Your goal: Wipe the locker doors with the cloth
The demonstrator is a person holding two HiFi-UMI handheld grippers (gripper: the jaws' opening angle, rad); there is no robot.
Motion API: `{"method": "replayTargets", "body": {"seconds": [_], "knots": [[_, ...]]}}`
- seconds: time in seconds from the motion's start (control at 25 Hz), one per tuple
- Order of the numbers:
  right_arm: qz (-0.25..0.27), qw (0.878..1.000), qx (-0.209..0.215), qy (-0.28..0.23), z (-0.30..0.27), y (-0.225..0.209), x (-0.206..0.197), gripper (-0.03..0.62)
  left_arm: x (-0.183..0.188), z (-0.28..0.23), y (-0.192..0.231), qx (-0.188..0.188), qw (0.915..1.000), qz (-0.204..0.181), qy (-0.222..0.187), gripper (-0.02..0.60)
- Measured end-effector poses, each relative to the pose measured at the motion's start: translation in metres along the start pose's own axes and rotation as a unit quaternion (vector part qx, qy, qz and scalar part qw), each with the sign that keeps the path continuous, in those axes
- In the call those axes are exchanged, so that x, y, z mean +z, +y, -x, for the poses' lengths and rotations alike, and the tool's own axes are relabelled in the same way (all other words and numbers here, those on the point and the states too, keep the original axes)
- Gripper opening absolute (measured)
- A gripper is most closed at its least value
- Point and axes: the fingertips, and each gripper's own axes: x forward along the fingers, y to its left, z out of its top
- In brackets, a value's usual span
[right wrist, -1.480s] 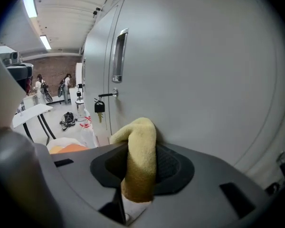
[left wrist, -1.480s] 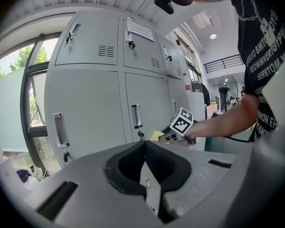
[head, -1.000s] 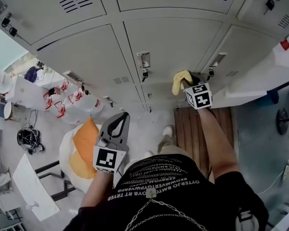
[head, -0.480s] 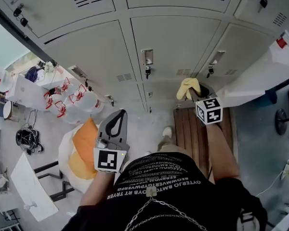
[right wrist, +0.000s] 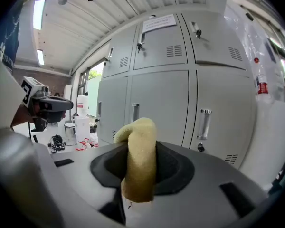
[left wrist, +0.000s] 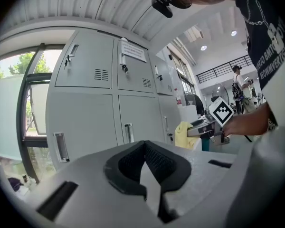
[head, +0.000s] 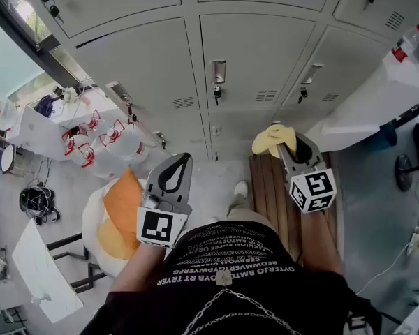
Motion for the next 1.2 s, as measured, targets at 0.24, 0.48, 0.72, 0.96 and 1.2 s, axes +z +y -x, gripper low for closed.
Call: {"method": "replayTargets", "body": {"seconds": [0.24,0.48,0.72,0.96,1.2], "knots": [[0.011,0.999,-0.013,-0.044,0.042,0.018,0.031,0.114,0.014,0.026,-0.003,-0.005,0.9999,-0.005,-0.013,0.006],[0.023,0.998,-0.021,-0.047,0.061,0.027,0.033,0.114,0.015,0.043,-0.007,-0.008,0.9999,-0.009,-0.012,0.006],[0.024,0.998,-0.022,-0.053,0.071,0.037,0.039,0.114,0.018,0.051,-0.011,-0.019,0.9997,0.0,-0.017,0.006],[0.027,0.998,-0.017,-0.056,0.084,0.05,0.046,0.114,0.018,0.055,-0.023,-0.037,0.9989,0.01,-0.027,0.006],[0.046,0.997,-0.009,-0.055,0.082,0.056,0.052,0.114,0.012,0.049,-0.023,-0.032,0.999,0.019,-0.024,0.006]]}}
